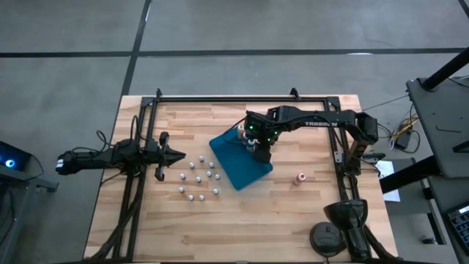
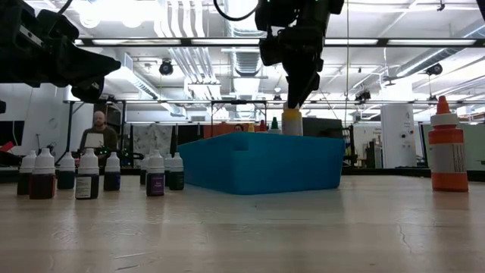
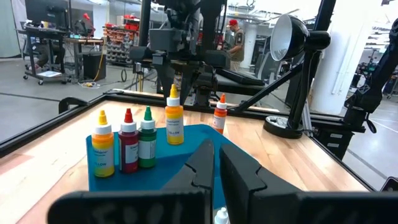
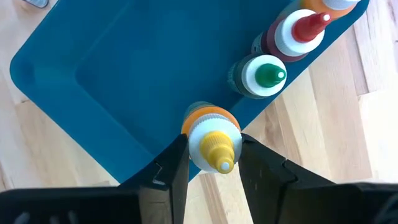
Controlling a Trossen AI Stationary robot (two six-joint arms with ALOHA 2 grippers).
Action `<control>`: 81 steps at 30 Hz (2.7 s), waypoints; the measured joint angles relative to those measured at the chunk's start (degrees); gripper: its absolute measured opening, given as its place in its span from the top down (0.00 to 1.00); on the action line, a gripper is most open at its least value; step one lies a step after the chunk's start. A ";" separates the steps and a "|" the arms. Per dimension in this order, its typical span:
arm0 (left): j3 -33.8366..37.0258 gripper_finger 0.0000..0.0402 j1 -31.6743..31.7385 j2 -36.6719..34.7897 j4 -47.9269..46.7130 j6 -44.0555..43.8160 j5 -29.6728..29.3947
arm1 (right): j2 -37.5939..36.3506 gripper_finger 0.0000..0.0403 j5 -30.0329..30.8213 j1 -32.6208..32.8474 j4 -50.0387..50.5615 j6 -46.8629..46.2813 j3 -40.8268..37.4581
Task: Pick & Place food coloring
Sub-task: Put the yellow food coloring bottle into the blue bin
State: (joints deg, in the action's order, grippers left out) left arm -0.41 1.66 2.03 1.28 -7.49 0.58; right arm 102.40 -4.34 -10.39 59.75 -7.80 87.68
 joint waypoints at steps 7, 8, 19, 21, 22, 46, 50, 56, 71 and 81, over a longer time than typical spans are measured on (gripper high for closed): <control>-0.01 1.00 -0.01 0.00 0.00 0.00 0.01 | 0.01 0.73 1.80 0.02 0.00 -1.12 0.00; 0.00 1.00 0.01 0.02 0.00 0.00 0.02 | 0.01 0.73 2.05 0.02 -0.02 -1.24 -0.04; -0.02 1.00 0.01 0.00 0.00 0.00 0.00 | 0.05 0.73 3.12 0.40 -0.15 -1.26 -1.10; 0.00 1.00 0.00 0.01 0.00 -0.01 0.01 | 0.05 0.73 3.09 0.42 -0.13 -1.26 -1.42; 0.00 1.00 0.00 0.01 0.00 0.00 0.01 | 0.05 0.73 3.05 0.46 -0.15 -1.26 -1.60; -0.02 1.00 0.01 0.00 0.00 0.00 0.02 | 0.07 0.73 2.43 0.79 -0.66 -1.26 -2.95; -0.02 1.00 0.01 0.00 0.00 0.00 0.02 | 0.07 0.73 1.29 0.79 -0.89 -1.24 -2.95; -0.01 1.00 0.00 0.01 0.00 0.00 0.00 | 0.07 0.73 1.36 0.76 -4.08 -1.24 -3.86; -0.01 1.00 0.00 0.01 0.00 0.00 0.02 | 0.07 0.73 6.05 0.76 -6.19 -2.14 -5.77; -0.02 1.00 0.00 0.00 0.00 0.00 0.00 | 0.03 0.73 6.05 0.76 -7.27 -2.55 -7.79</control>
State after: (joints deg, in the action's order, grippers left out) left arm -0.43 1.66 2.02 1.28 -7.49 0.58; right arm 102.43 1.71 -9.63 52.48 -10.35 79.89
